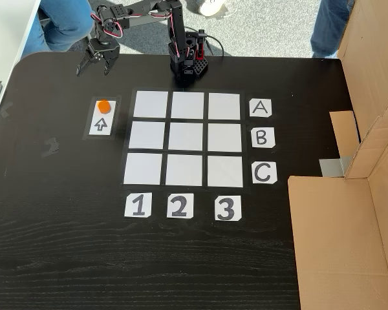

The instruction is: Pick up the round, orange token and place it in the grid on square A2.

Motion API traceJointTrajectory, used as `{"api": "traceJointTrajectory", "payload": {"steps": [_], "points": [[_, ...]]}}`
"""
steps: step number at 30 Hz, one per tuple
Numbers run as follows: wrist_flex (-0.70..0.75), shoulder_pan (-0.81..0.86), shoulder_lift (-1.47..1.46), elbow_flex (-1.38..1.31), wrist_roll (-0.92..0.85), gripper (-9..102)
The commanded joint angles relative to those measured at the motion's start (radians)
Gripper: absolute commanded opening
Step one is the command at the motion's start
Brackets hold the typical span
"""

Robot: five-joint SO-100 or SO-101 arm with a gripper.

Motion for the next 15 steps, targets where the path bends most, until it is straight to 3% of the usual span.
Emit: {"api": "traceJointTrajectory", "payload": {"steps": [1, 15], "points": [[0.003, -0.028, -0.014, -0.046, 0.017, 40], [-0.018, -0.091, -0.175, -0.106, 0.055, 40]]}}
